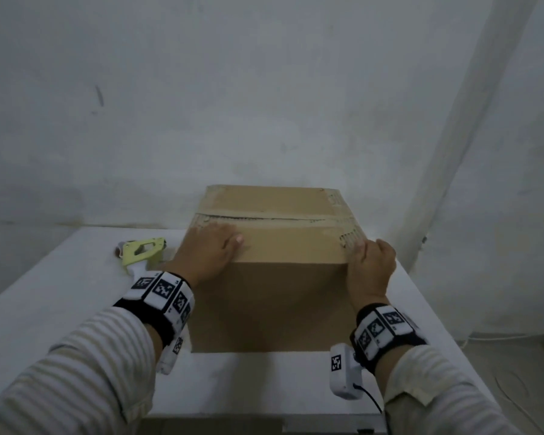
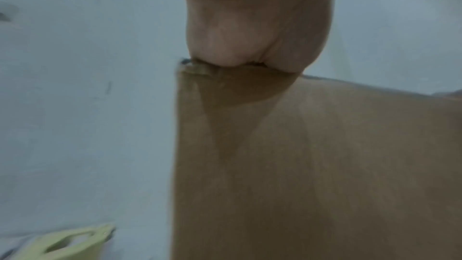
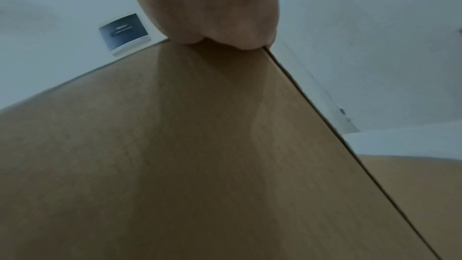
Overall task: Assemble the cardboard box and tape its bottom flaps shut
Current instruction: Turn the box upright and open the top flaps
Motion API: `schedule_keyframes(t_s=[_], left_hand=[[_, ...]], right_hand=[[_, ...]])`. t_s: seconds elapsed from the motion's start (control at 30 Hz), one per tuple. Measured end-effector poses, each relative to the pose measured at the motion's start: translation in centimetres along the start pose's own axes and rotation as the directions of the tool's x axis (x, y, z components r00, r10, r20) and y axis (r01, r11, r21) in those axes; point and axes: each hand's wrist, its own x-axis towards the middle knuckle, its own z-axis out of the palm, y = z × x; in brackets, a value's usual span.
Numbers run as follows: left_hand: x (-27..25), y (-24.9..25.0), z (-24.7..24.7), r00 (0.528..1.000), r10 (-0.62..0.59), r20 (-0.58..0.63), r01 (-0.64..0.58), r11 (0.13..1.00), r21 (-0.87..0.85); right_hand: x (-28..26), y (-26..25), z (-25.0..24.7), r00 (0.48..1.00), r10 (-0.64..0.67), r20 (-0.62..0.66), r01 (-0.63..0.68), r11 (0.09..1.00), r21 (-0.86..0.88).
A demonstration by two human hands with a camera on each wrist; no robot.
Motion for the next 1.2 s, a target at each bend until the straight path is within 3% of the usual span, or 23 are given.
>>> schedule_keyframes(t_s=[0.07,0.13,0.27,0.37,0.6,0.87,1.03,1.2], left_hand=[[-0.8,-2.0,0.3,0.990,-0.083,-0.111,0.081,0.996,-0.021],[-1.6,-3.2,0.8,0.967,-0.143,-0.209,0.107,0.979,-0.175],[-3.2,-3.4,1.8,0.898,-0.233,-0.373,0.004,0.852,-0.523],[-3.9,-3.5,2.6,0.877,-0.333,-0.346,0.013,0.737,-0.676],[-4.4,-4.9,4.5,0.925,-0.313,-0.215,0.034,0.632,-0.774],[-3.1,-4.4,1.3,0.893,-0.388,-0.227,0.073,0.623,-0.778],[-1.3,-3.3,-3.3,0.839,-0.442,-0.317,0.143,0.742,-0.655],[1.7,-2.9,-6.9,0.848,-0.419,-0.324,0.159,0.785,-0.599]], right_hand=[[-0.6,-0.1,0.4,0.998,0.048,-0.046,-0.044,0.995,0.085],[-1.5,-0.2,0.8,0.994,0.093,-0.064,-0.080,0.981,0.177],[-3.5,0.2,1.1,0.993,0.095,-0.072,-0.076,0.968,0.238],[-4.0,0.5,1.0,0.994,0.099,-0.042,-0.086,0.966,0.243],[-4.1,0.8,0.6,0.996,0.087,-0.011,-0.083,0.977,0.197],[-2.6,-2.4,-0.1,0.992,0.125,-0.035,-0.117,0.979,0.165],[-0.1,-6.3,-2.1,0.997,0.064,-0.043,-0.057,0.986,0.159],[2.9,-8.4,-3.6,0.999,-0.025,0.043,0.022,0.996,0.083]])
